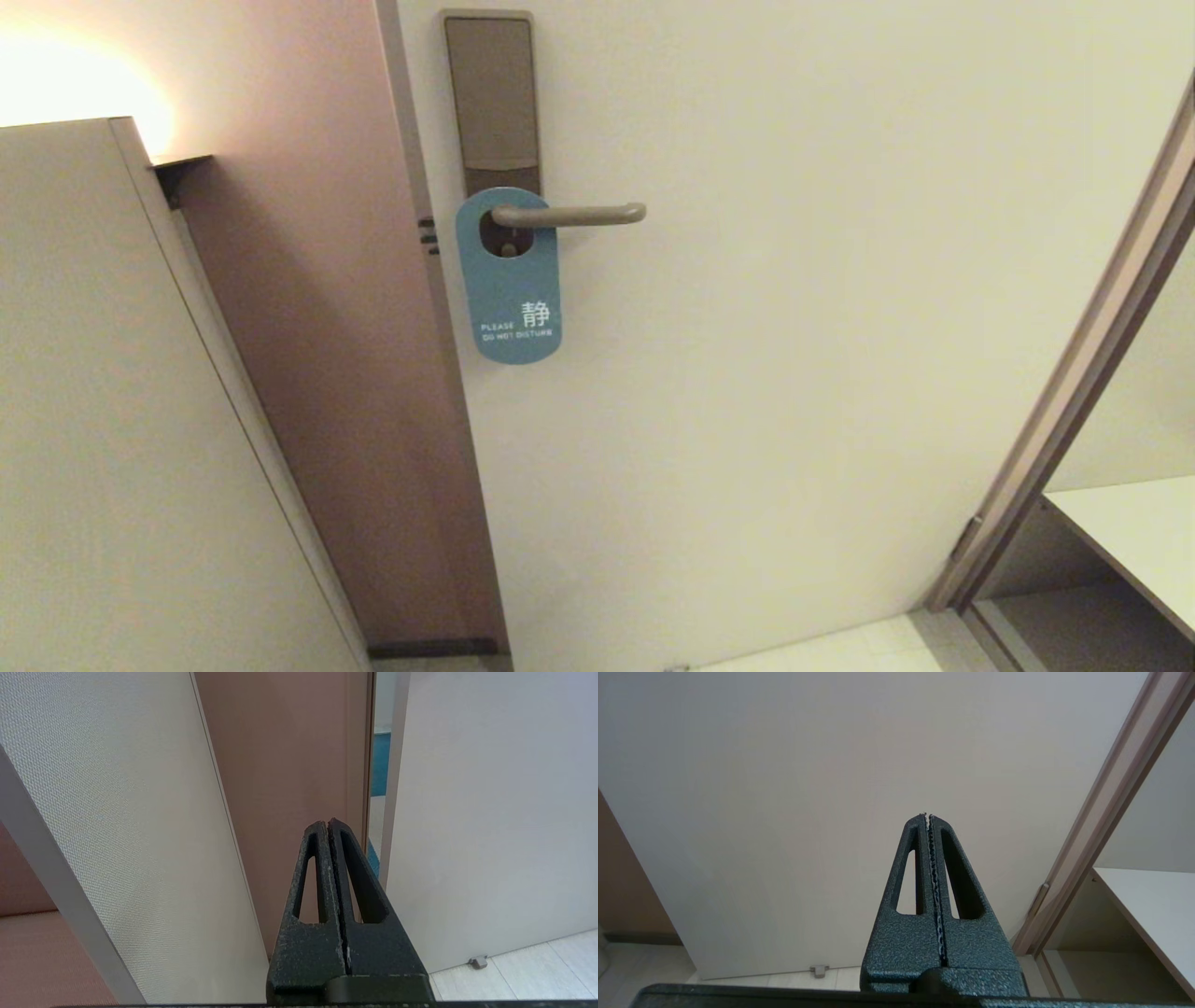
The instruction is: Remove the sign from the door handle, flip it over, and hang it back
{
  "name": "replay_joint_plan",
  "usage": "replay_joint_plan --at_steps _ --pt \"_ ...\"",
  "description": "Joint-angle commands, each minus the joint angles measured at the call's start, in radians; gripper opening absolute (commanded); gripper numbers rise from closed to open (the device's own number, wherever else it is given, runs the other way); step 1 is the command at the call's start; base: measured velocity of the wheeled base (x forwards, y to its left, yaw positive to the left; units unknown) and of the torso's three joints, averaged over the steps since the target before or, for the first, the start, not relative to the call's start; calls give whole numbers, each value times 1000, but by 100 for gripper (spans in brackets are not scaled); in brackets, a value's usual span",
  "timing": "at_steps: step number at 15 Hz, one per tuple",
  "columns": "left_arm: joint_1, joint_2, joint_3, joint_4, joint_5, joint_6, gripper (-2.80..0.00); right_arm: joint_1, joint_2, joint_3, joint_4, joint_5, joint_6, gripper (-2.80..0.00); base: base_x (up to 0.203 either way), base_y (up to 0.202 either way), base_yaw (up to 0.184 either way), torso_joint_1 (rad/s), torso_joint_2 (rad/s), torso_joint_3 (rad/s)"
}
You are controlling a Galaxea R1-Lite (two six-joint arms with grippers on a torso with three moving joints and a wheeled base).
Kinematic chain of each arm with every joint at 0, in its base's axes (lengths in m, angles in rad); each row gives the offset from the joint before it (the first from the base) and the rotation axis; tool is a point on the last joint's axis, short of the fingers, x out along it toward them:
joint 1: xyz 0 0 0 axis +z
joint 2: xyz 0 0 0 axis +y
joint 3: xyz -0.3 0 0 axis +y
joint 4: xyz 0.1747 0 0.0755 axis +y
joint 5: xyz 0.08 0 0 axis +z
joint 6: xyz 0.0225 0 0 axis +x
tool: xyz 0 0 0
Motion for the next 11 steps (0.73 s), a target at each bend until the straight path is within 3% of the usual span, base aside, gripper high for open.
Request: replay_joint_plan --at_steps 1,11 --pt "0 0 0 0 0 -1 -280 0 2 0 -1 0 0 -280 0 0 0 0 0 0" --pt "0 0 0 0 1 1 -280 0 2 0 -1 0 0 -280 0 0 0 0 0 0"
